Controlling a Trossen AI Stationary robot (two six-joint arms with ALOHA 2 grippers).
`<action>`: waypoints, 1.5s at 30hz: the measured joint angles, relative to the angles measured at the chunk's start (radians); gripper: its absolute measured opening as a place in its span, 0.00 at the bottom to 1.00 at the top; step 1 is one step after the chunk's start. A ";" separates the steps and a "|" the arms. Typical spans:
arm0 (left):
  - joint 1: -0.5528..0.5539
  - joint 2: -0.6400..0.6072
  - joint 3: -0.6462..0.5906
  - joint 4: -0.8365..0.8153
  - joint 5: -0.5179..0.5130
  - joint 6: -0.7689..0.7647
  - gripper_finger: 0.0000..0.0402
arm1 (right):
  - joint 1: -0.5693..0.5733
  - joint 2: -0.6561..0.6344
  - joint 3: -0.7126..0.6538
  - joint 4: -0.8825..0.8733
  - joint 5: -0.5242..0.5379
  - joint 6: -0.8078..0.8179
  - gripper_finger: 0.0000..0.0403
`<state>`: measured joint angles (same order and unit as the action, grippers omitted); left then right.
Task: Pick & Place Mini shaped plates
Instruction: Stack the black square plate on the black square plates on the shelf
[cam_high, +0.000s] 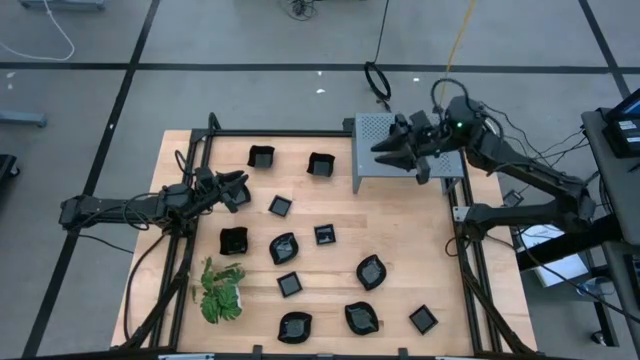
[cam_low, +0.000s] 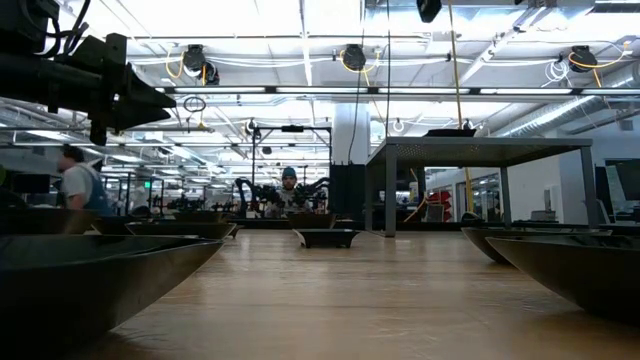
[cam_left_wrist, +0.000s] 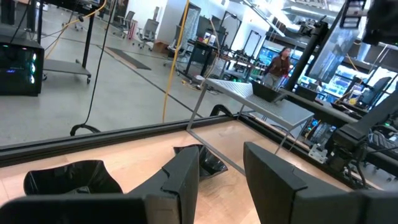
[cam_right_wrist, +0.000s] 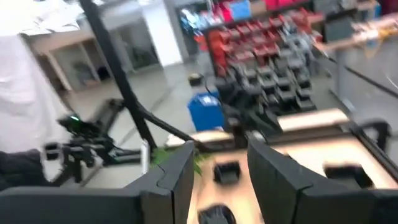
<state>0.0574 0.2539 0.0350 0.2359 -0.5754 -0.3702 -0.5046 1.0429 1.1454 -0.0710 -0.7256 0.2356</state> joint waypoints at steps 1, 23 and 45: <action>0.000 0.000 0.000 0.000 0.000 0.000 0.32 | 0.012 -0.003 0.000 -0.044 0.033 -0.016 0.34; 0.000 0.000 0.000 0.000 0.000 0.000 0.32 | 0.511 -0.024 -0.227 -1.038 0.213 0.539 0.34; 0.000 0.000 0.000 0.000 0.000 0.000 0.32 | 1.136 0.067 -0.512 -0.351 0.384 0.563 0.25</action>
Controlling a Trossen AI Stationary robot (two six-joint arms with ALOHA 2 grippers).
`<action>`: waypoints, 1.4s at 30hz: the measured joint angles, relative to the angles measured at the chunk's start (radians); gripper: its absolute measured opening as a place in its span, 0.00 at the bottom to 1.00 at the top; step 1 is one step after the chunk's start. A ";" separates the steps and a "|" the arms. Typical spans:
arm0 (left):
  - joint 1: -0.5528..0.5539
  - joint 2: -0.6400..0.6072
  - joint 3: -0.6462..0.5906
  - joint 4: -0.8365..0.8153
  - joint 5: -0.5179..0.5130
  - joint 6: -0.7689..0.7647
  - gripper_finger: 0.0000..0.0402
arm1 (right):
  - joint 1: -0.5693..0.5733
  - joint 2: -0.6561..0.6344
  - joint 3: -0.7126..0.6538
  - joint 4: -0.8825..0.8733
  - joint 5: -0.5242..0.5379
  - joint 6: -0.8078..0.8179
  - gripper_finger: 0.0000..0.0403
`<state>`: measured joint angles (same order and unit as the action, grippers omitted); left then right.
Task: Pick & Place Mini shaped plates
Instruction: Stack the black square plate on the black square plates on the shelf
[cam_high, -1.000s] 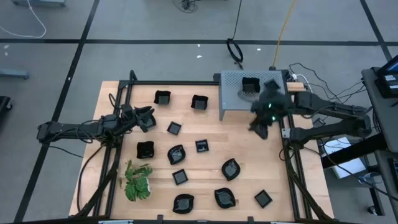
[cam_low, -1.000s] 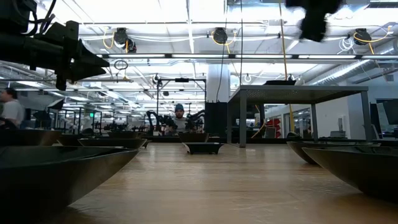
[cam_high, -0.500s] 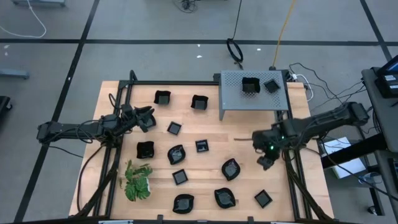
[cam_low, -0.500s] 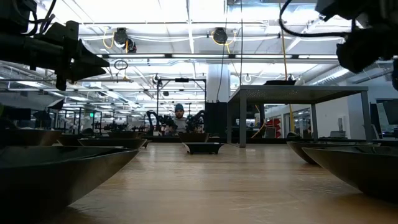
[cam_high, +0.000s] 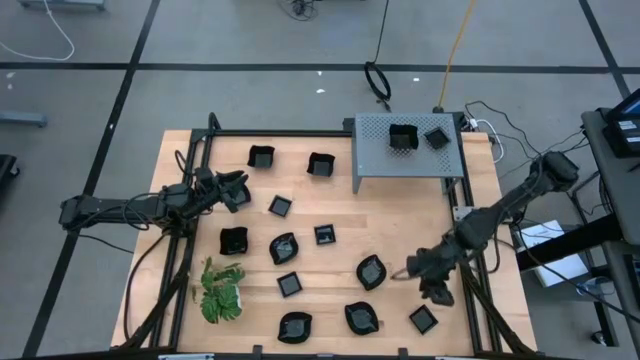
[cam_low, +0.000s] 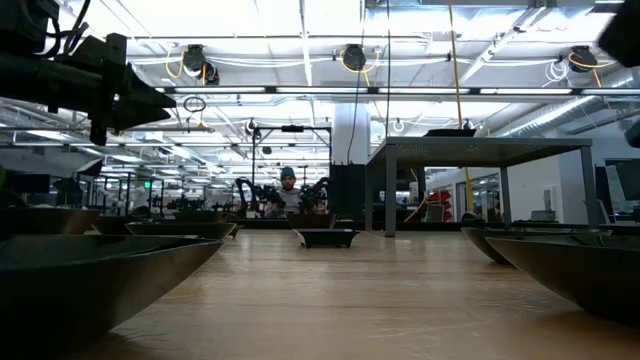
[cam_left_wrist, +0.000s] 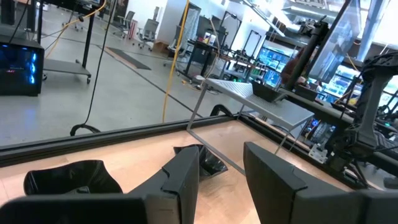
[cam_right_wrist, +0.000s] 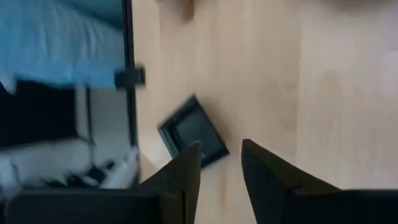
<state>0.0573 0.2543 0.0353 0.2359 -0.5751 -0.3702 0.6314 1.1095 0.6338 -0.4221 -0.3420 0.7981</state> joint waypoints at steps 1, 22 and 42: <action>0.000 0.000 0.000 0.000 0.000 0.000 0.32 | 0.019 0.017 0.000 0.000 -0.001 -0.027 0.25; 0.000 0.000 0.000 0.000 0.000 0.000 0.32 | 0.112 0.289 0.000 0.176 0.058 -0.496 0.26; 0.000 0.000 0.000 0.000 0.000 0.000 0.32 | 0.117 0.371 0.000 0.280 -0.039 -0.580 0.02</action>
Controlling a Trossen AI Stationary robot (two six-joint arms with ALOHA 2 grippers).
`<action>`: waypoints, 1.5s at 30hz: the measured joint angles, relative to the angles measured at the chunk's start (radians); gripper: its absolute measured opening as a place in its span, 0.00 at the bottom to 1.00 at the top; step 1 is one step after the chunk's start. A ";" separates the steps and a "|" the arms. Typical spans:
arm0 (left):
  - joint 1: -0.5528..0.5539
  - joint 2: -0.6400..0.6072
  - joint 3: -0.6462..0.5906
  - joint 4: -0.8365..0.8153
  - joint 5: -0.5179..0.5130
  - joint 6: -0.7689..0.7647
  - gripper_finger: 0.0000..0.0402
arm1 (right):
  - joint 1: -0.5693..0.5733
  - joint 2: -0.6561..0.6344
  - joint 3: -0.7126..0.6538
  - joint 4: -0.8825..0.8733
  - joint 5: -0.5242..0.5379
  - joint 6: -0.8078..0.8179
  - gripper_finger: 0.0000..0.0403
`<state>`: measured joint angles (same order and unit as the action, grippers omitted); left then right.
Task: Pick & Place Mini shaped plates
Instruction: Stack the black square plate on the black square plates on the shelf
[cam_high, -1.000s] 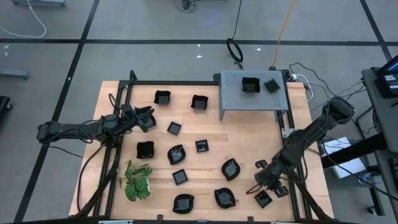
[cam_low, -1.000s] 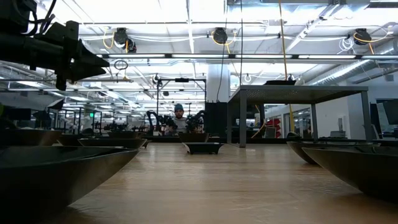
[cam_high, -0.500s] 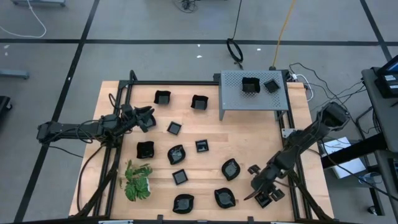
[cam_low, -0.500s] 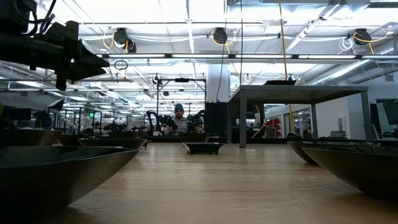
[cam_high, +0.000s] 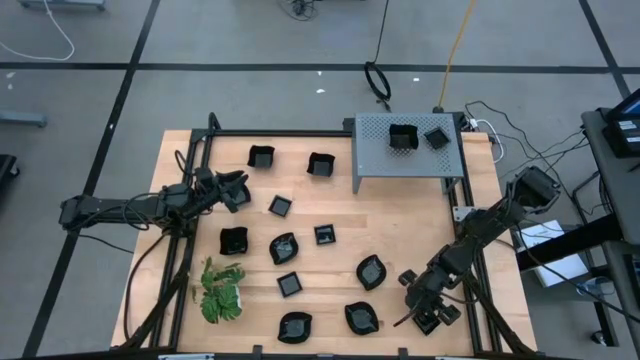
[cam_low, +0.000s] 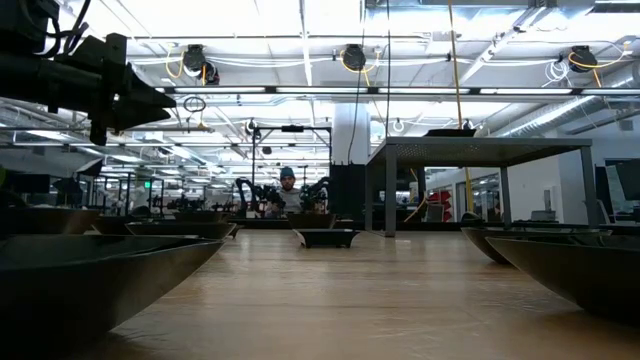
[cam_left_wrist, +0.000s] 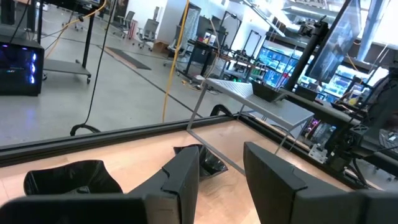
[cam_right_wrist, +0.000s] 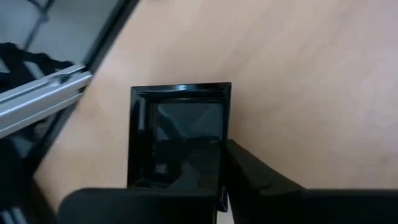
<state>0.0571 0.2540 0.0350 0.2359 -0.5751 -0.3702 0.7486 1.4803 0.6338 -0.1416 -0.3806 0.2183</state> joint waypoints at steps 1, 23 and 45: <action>0.000 0.000 0.000 0.000 0.000 0.000 0.32 | 0.000 0.000 0.000 0.000 -0.017 0.009 0.02; 0.000 0.000 0.000 0.000 0.000 0.000 0.32 | -0.413 -0.658 0.006 -0.385 0.553 0.342 0.00; 0.000 0.000 0.000 0.000 0.000 0.000 0.32 | -1.218 -0.694 0.551 -0.841 0.842 0.020 0.00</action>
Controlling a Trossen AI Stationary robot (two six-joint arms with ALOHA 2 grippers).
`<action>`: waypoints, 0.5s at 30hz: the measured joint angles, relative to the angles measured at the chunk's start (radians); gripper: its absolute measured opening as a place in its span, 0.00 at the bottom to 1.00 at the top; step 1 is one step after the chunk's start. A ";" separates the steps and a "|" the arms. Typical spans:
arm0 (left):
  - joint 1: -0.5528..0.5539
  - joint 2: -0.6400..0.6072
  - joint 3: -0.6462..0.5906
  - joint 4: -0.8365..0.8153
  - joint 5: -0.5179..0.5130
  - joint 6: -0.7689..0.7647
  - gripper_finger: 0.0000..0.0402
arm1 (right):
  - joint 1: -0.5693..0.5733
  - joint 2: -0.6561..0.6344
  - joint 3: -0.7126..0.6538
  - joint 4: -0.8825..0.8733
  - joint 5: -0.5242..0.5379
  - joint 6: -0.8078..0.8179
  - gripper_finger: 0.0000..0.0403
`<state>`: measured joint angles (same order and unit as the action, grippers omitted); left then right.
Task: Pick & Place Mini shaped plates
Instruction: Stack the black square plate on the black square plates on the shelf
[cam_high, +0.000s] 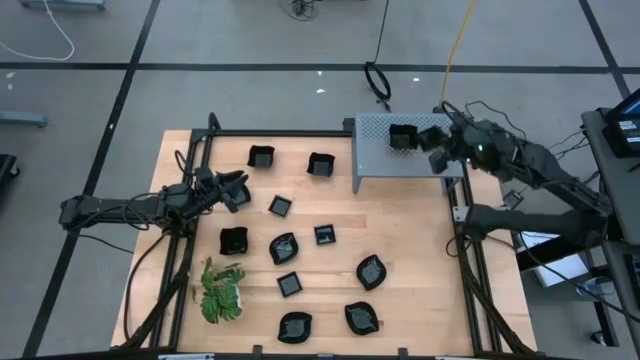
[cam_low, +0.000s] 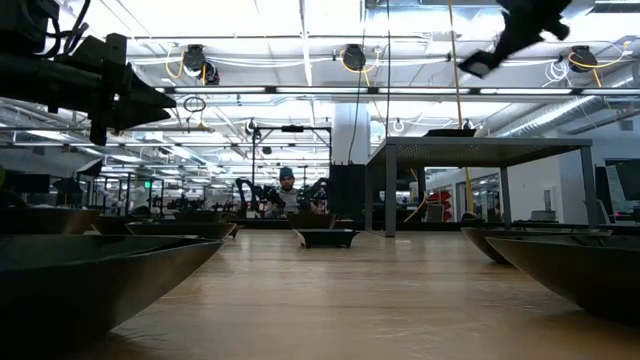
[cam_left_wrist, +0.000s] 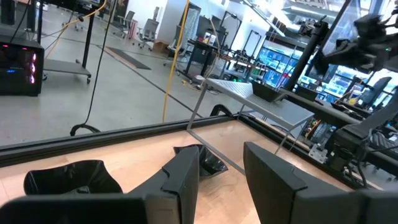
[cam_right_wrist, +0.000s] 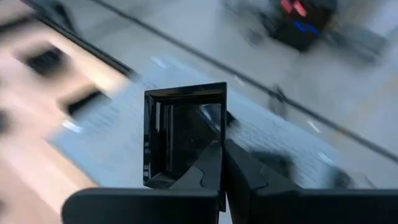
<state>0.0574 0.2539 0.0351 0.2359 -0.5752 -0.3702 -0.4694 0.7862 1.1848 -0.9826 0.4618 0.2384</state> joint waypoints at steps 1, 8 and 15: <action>0.000 0.000 0.000 0.000 0.000 0.000 0.32 | -0.040 0.016 0.021 -0.051 -0.022 -0.003 0.00; 0.000 0.000 0.000 0.000 0.000 0.000 0.32 | -0.261 0.116 0.069 -0.154 -0.205 -0.092 0.00; 0.000 0.000 0.000 0.000 0.000 0.000 0.32 | -0.417 0.243 0.069 -0.150 -0.201 -0.088 0.00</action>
<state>0.0573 0.2540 0.0352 0.2359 -0.5753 -0.3702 -0.8862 1.0292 1.2537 -1.1329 0.2605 0.1499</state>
